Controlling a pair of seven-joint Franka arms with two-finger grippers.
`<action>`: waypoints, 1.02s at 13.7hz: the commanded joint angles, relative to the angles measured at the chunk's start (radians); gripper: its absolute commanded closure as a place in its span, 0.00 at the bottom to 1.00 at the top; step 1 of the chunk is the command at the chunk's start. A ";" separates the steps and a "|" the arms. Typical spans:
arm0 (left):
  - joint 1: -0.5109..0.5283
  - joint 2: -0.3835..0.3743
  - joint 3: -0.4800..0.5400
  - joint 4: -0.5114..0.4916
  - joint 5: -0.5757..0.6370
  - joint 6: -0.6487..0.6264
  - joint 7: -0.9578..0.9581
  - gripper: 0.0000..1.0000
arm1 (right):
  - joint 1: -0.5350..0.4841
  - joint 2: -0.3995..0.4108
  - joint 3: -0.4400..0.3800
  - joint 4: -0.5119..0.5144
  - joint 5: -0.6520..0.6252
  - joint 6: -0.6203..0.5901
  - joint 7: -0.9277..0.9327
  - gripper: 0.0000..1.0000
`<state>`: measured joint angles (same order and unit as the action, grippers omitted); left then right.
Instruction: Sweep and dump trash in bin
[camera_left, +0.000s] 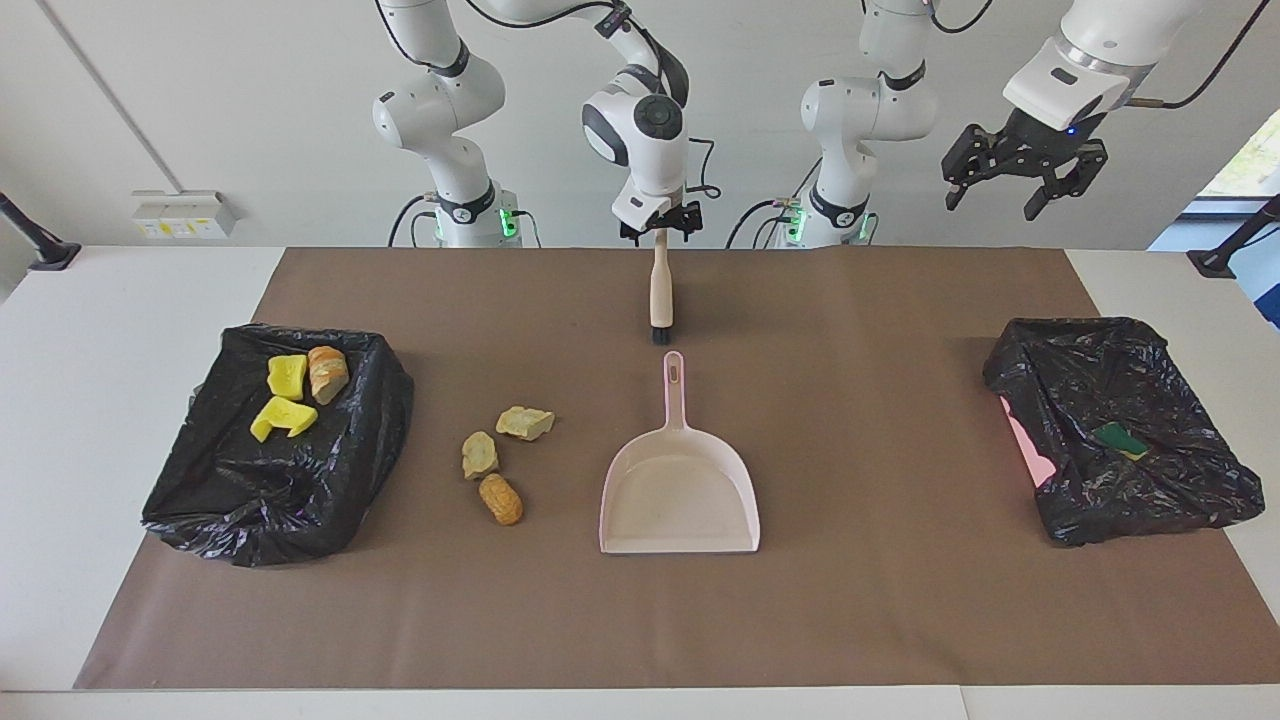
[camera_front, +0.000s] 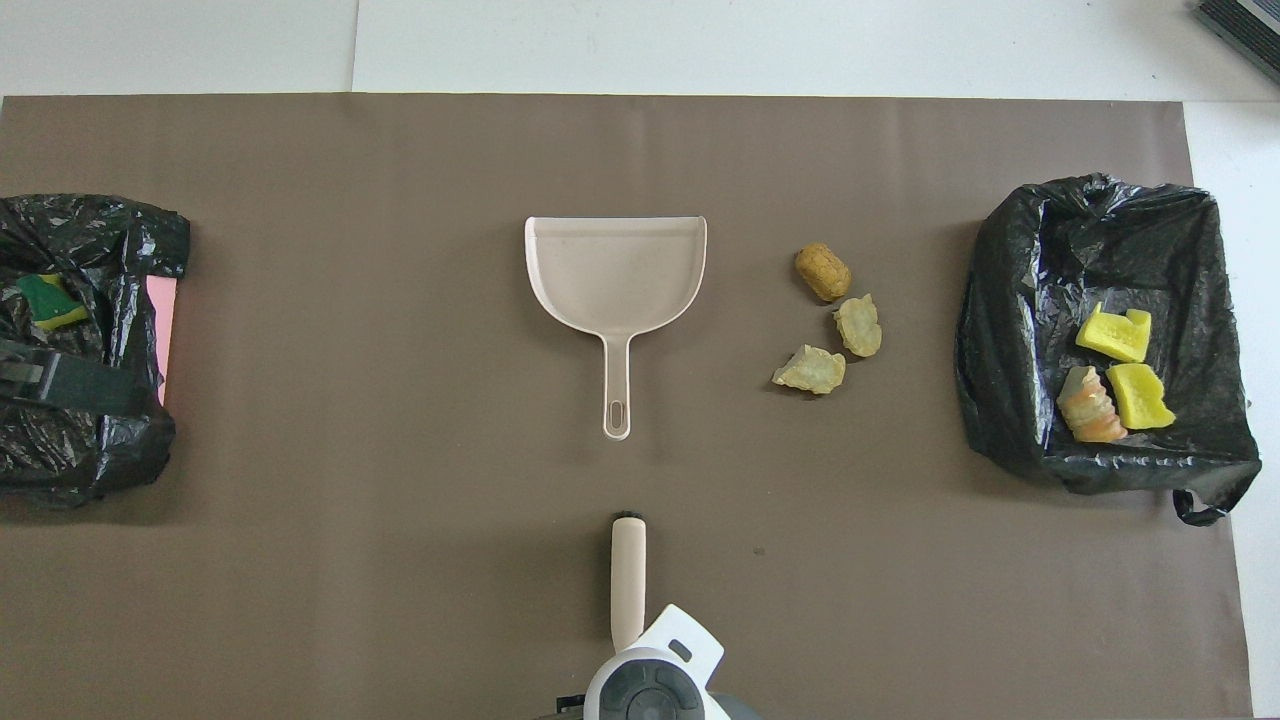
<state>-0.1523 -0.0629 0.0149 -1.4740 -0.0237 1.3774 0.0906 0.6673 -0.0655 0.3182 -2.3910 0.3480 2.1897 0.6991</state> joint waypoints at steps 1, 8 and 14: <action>-0.068 -0.003 -0.009 -0.080 0.001 0.144 -0.008 0.00 | 0.003 -0.025 -0.001 -0.025 0.026 0.016 0.016 0.61; -0.265 0.132 -0.010 -0.181 0.001 0.484 -0.252 0.00 | -0.012 -0.014 -0.008 -0.013 0.008 -0.001 -0.032 1.00; -0.423 0.340 -0.009 -0.183 0.018 0.707 -0.367 0.00 | -0.265 -0.189 -0.013 0.067 -0.124 -0.384 -0.195 1.00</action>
<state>-0.5311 0.2276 -0.0108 -1.6568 -0.0222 2.0117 -0.2297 0.4902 -0.1567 0.3016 -2.3096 0.2447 1.8846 0.5799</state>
